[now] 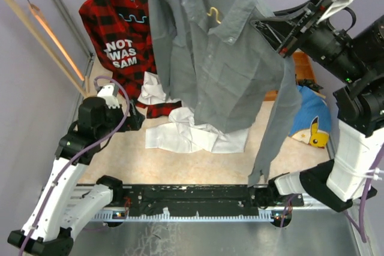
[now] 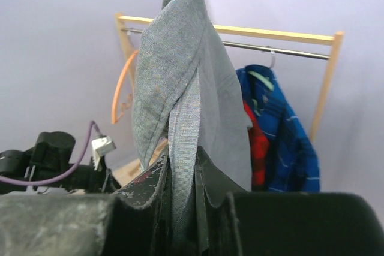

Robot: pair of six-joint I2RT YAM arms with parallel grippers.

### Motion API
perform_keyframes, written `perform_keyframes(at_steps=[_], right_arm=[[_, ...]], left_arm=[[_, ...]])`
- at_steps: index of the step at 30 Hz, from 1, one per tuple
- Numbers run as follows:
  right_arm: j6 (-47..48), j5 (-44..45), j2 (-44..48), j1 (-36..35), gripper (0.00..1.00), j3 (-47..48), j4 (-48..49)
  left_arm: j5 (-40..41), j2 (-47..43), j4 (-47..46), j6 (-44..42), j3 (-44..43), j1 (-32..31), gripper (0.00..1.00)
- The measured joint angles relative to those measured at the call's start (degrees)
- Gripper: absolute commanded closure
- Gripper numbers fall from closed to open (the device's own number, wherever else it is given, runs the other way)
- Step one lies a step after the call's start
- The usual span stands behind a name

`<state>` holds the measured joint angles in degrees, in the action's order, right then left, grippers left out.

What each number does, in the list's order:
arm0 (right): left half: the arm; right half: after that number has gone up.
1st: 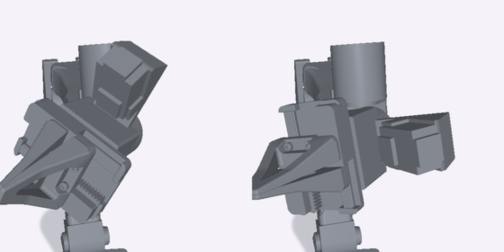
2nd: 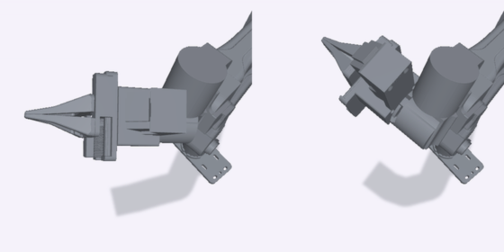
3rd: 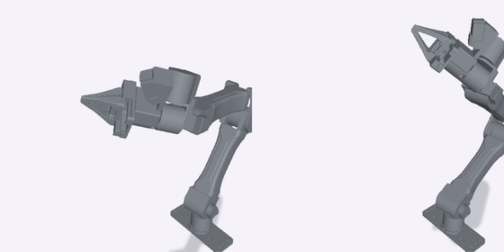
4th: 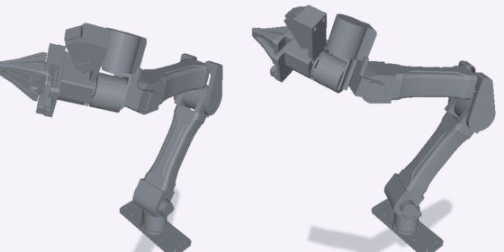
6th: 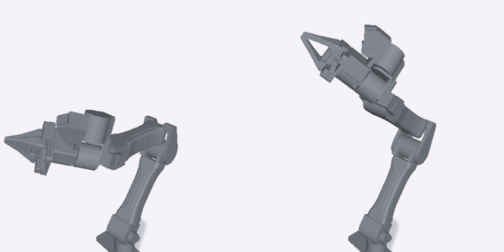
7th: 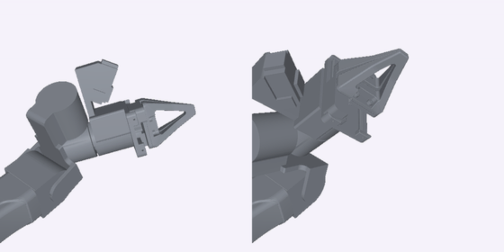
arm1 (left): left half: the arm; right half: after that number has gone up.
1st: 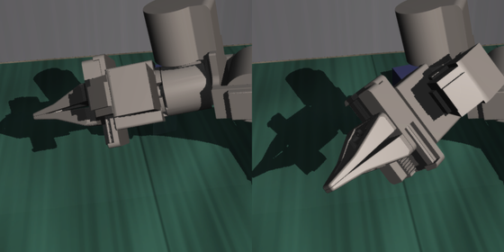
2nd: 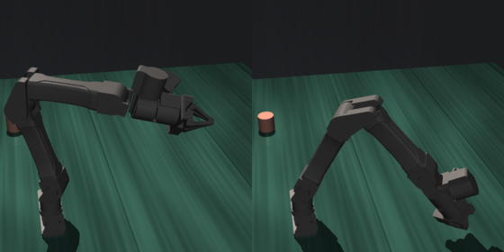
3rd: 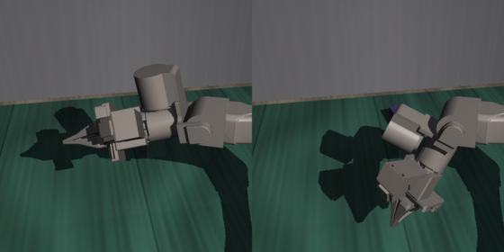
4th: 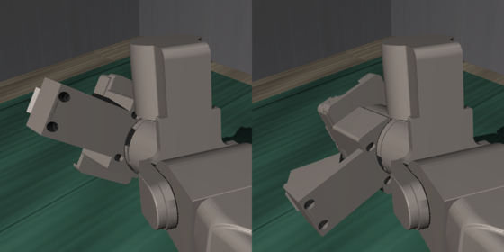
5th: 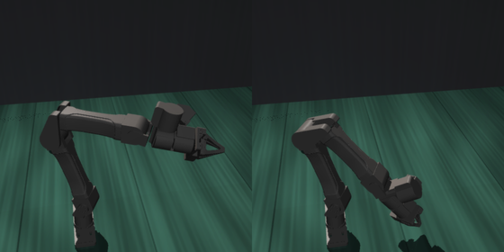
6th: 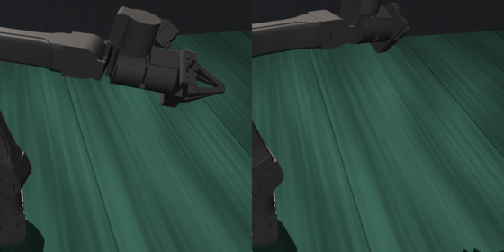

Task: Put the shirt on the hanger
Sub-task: Place the hanger at the clothesline.

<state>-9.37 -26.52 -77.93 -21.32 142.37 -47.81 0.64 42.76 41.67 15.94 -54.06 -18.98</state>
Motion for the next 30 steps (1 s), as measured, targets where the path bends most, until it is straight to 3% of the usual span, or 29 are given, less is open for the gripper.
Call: perform_keyframes(at_steps=[10,18,30], right_arm=[[-7.4,-10.1,-5.6,-1.5,1.00,-1.1,8.2],[3.1,5.5,-12.9,-22.1,1.00,0.3,3.7],[6.2,20.4,-28.3,-29.1,1.00,0.1,9.5]], left_arm=[[0.6,-6.6,0.1,0.1,0.4,0.0,0.03],[0.8,-13.9,-0.7,-0.4,1.4,0.0,0.03],[1.9,-25.7,-6.5,0.3,8.7,0.0,0.05]])
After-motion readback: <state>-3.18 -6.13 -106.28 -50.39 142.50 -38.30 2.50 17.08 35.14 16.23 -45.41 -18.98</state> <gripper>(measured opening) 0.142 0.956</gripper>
